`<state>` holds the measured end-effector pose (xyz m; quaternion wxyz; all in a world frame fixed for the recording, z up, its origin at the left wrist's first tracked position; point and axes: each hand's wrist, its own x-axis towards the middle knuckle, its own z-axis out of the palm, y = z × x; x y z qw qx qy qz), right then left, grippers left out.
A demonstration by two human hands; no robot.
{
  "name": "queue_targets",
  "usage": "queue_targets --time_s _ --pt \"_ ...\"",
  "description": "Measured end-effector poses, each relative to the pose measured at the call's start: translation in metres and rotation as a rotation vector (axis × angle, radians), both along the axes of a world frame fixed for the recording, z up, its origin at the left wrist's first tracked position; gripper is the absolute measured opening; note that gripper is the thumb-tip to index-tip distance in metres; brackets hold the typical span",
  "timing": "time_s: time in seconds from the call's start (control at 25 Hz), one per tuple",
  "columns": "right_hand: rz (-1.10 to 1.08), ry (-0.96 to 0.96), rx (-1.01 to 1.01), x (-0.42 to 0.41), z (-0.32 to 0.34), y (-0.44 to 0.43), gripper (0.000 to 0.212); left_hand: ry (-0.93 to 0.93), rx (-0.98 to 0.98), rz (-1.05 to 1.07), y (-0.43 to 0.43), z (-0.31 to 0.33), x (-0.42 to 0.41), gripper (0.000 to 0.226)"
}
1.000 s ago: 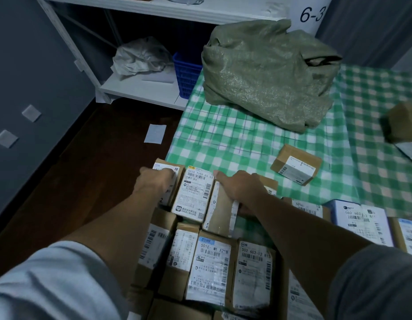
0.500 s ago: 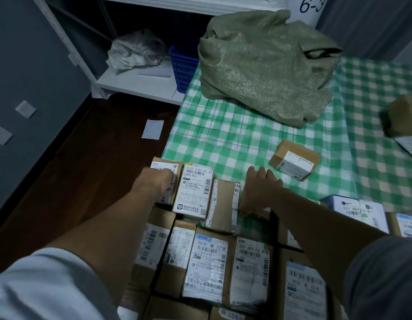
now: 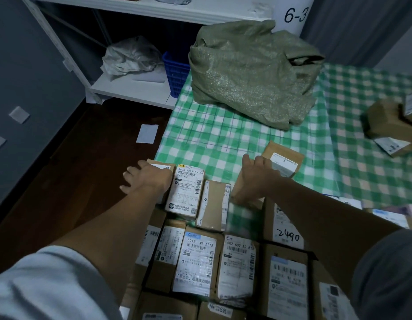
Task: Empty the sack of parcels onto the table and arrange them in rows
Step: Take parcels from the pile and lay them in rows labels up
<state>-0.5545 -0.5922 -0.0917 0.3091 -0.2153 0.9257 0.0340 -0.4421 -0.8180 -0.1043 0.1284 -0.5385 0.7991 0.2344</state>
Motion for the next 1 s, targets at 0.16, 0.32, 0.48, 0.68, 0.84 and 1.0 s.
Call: queue_targets --time_s 0.16,0.32,0.48,0.68,0.84,1.0 --pt "-0.198 -0.104 -0.153 -0.001 0.026 0.004 0.114 0.502 0.024 -0.178 0.039 0.029 -0.004 0.058" --pt "-0.639 -0.393 -0.438 0.000 0.045 0.005 0.090 0.680 0.447 -0.200 0.083 0.052 -0.011 0.047" --pt "-0.751 -0.532 -0.450 0.013 0.063 0.013 0.077 0.567 0.827 -0.167 0.113 0.051 0.003 0.050" --pt "-0.726 -0.460 -0.355 0.028 0.065 0.030 0.078 0.729 0.867 0.051 0.132 0.039 0.011 0.043" --pt "-0.515 -0.219 -0.521 0.025 0.055 0.043 0.062 0.645 0.876 0.049 0.136 0.029 0.011 0.038" --pt "-0.485 -0.306 -0.581 0.029 0.049 0.036 0.078 0.608 0.874 -0.085 0.139 0.019 0.011 0.042"
